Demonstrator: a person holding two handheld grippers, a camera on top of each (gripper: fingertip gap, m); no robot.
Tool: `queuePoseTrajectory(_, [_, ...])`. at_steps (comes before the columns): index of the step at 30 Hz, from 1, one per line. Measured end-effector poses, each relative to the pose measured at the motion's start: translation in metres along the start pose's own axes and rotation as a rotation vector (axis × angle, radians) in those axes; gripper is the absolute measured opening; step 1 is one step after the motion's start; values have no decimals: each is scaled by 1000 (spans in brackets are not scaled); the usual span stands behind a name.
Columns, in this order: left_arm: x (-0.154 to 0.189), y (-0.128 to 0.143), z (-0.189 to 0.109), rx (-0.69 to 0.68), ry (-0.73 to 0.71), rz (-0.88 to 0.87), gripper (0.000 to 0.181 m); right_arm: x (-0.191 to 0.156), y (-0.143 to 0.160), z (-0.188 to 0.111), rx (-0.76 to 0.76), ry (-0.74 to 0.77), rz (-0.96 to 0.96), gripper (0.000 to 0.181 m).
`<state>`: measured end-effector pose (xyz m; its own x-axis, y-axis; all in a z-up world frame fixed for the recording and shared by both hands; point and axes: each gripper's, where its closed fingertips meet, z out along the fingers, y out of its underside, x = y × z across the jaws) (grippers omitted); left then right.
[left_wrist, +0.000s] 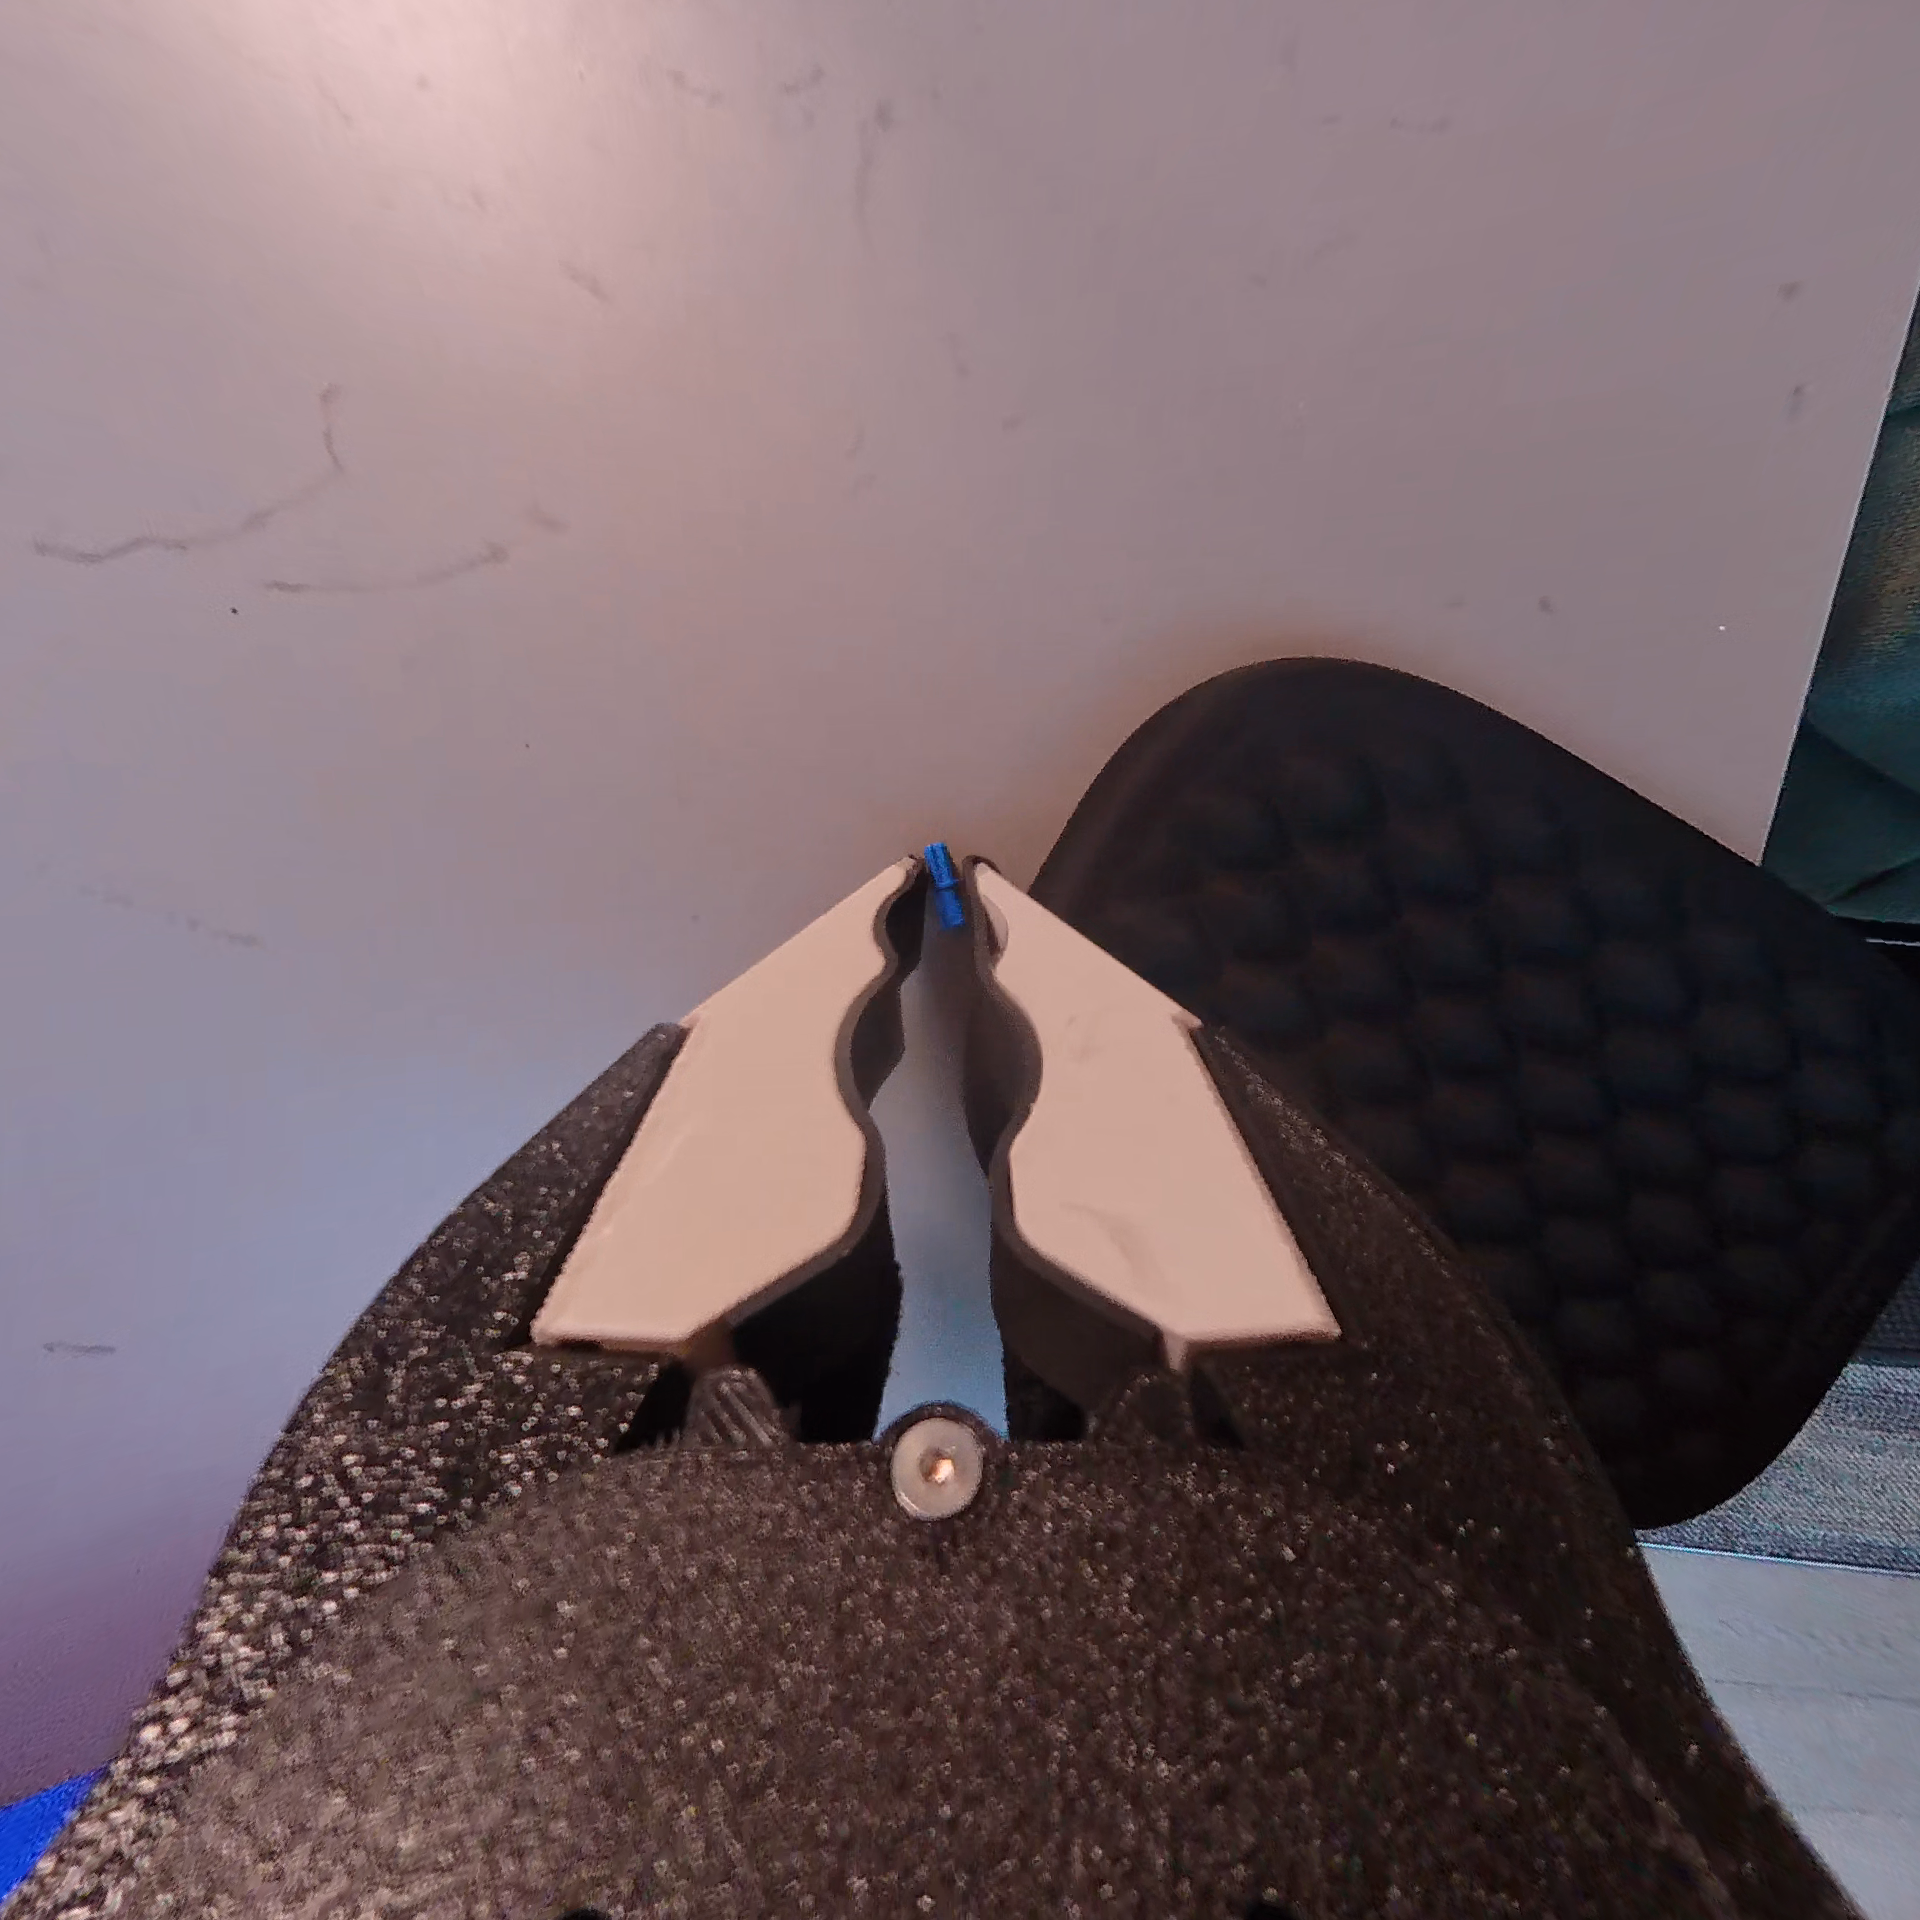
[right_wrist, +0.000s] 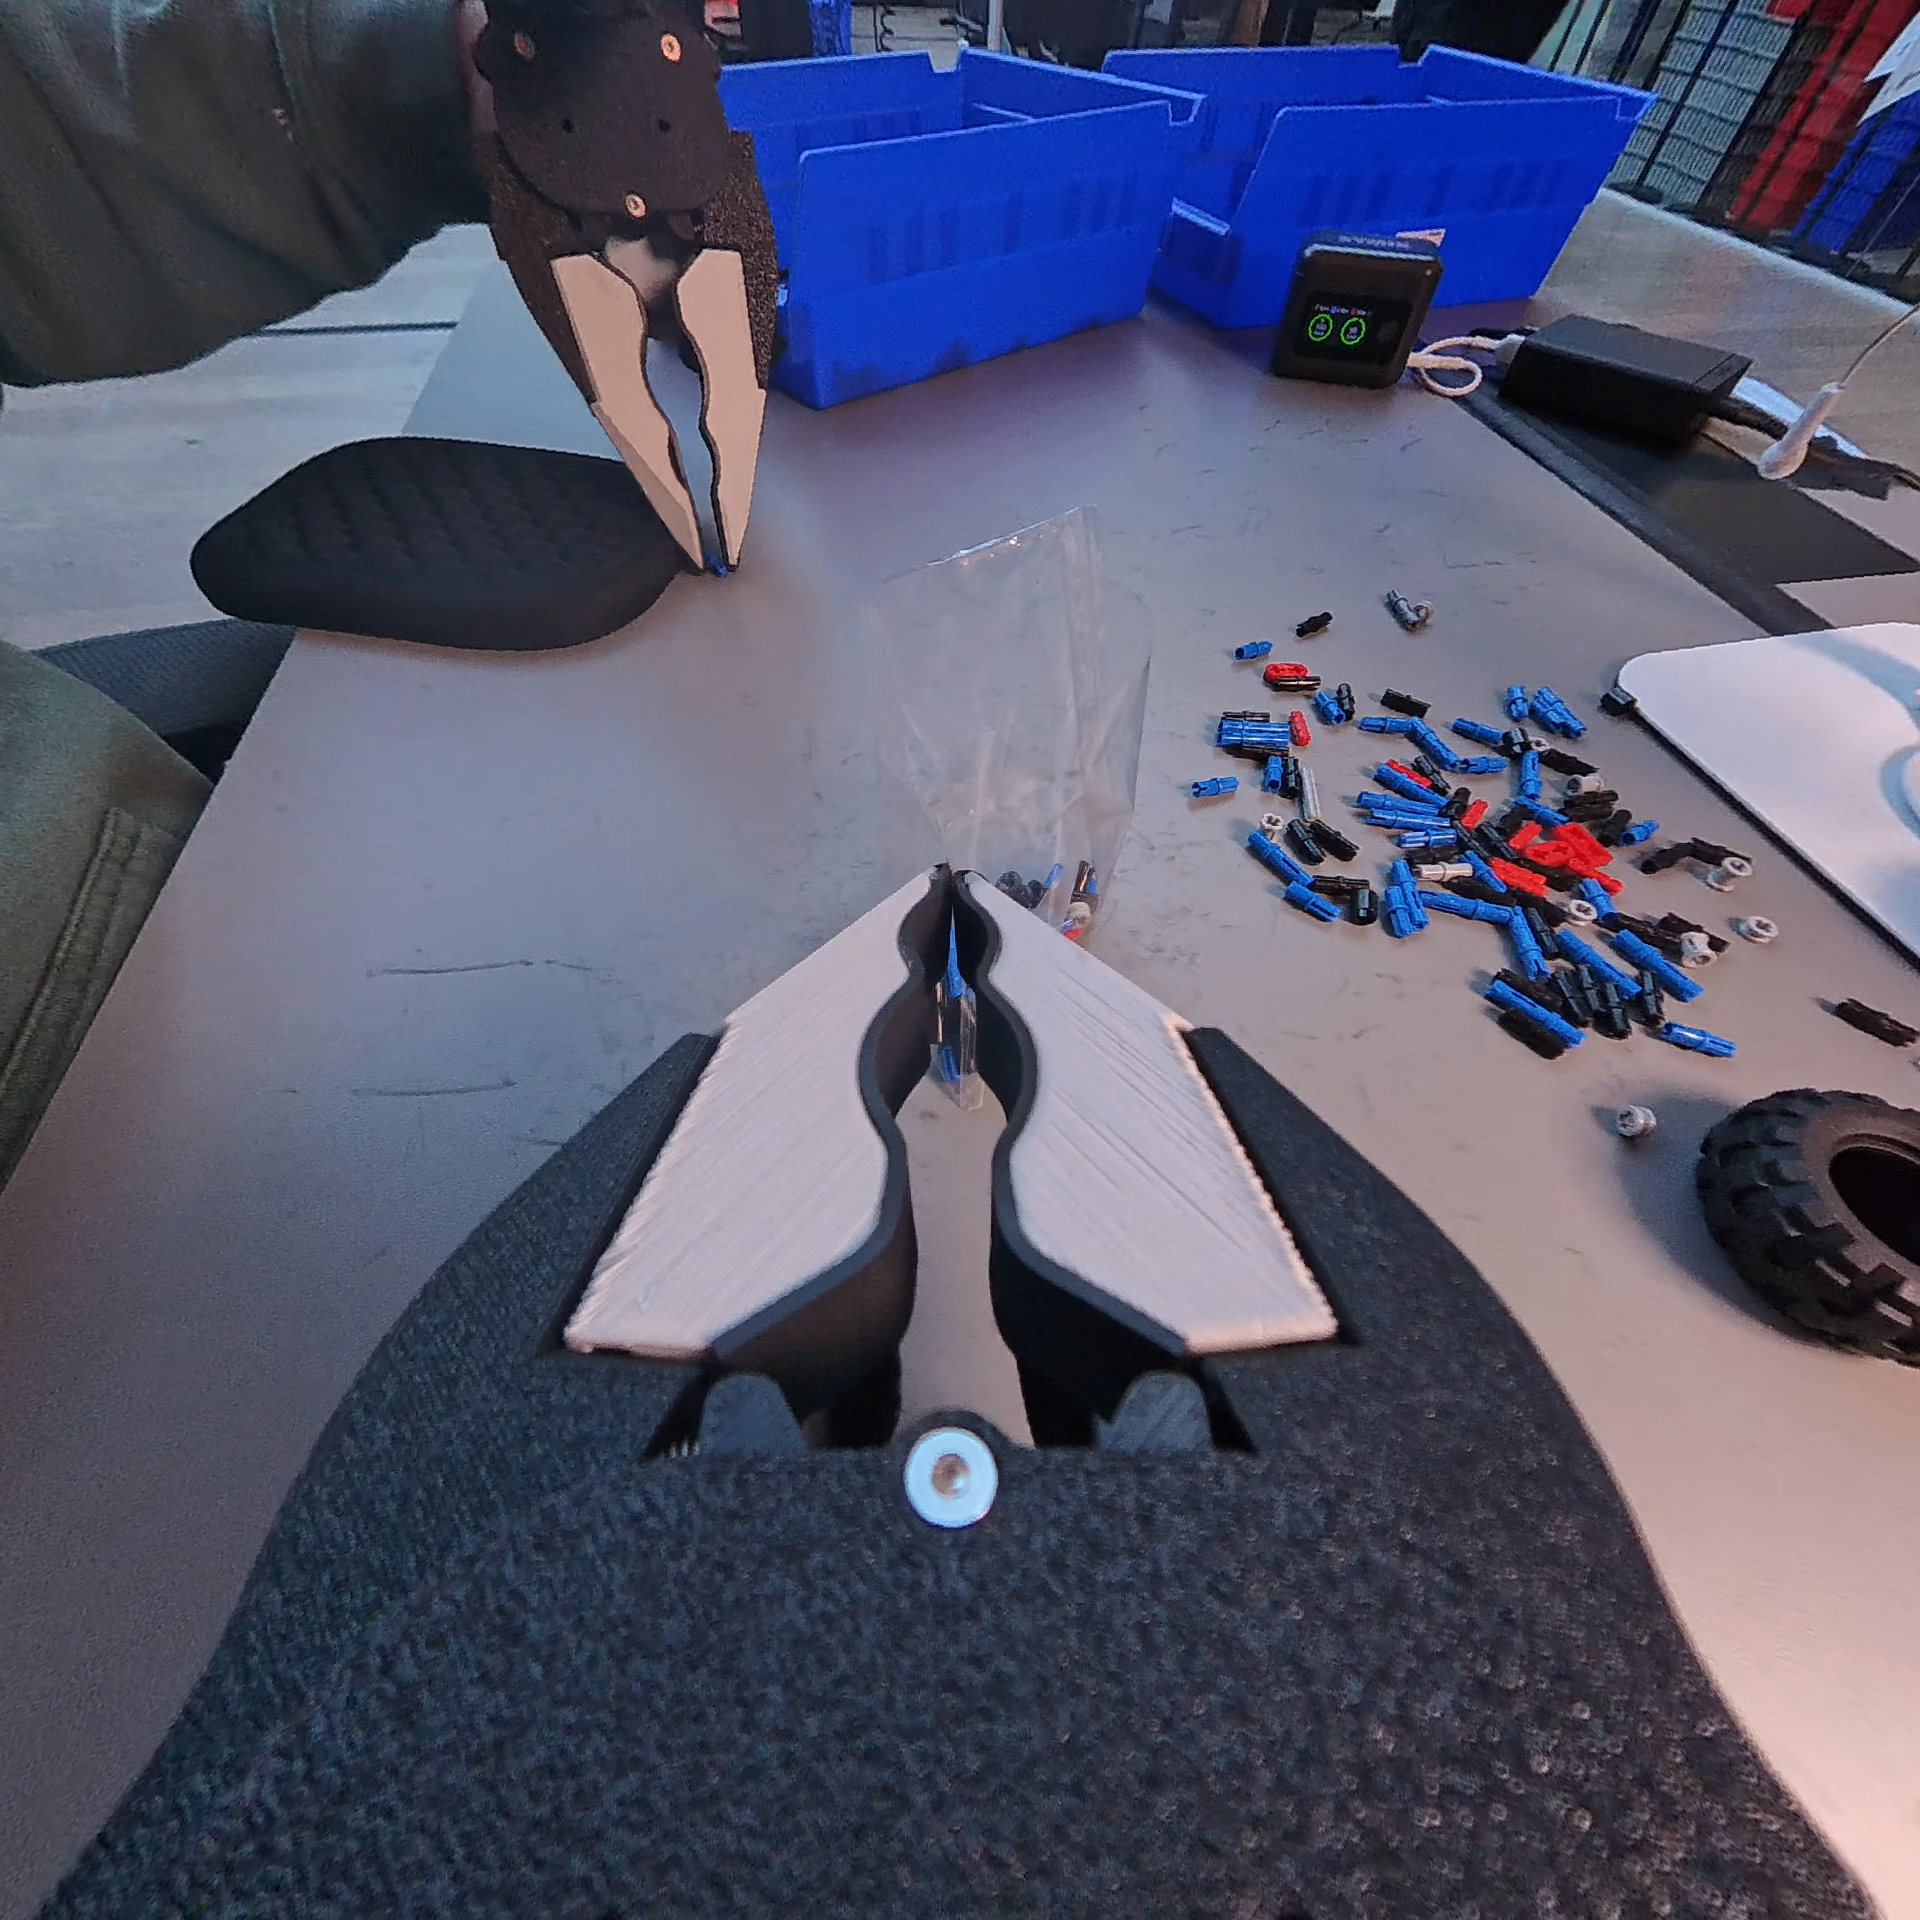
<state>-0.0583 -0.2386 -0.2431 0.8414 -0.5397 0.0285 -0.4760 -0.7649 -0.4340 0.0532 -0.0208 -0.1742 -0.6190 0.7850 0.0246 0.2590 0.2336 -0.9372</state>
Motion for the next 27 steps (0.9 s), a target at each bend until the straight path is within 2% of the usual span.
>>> queuePoseTrajectory(2, [-2, -1, 0, -9, -8, -13, 4, 0, 0, 0, 0, 1, -3, 0])
queuePoseTrajectory(4, [-7, -19, -3, 62, -31, -15, 5, 0, 0, 0, 0, 0, -5, 0])
queuePoseTrajectory(6, [-11, -69, -15, 234, -62, 7, 4, -1, -1, 1, 0, -3, -6, 0])
queuePoseTrajectory(9, [-10, -168, -37, 489, -120, 109, 4, -1, -1, 2, 0, -4, -10, 0])
queuePoseTrajectory(11, [-16, -214, -33, 525, -157, 160, 4, -2, -2, 2, 1, -2, -16, 0])
queuePoseTrajectory(13, [-29, -238, -18, 491, -178, 179, 5, -3, -3, 1, 3, 0, -18, 0])
queuePoseTrajectory(16, [-40, -251, -6, 492, -151, 164, 16, -2, -2, -1, 2, 5, -21, 0])
queuePoseTrajectory(19, [-66, -252, -20, 614, -160, 61, 16, 0, -2, -2, 4, 7, -13, 0])
queuePoseTrajectory(20, [-83, -243, -20, 617, -184, 1, 15, 1, -2, -2, 3, 7, -11, 0])
queuePoseTrajectory(22, [-114, -214, 2, 521, -186, -115, 16, 1, -2, -2, 2, 10, -14, 0])
queuePoseTrajectory(24, [-123, -188, 33, 409, -183, -103, 21, 1, -2, -3, 1, 12, -15, 0])
queuePoseTrajectory(27, [-123, -172, 62, 319, -167, -68, 23, 3, -1, -4, 4, 15, -5, 0])
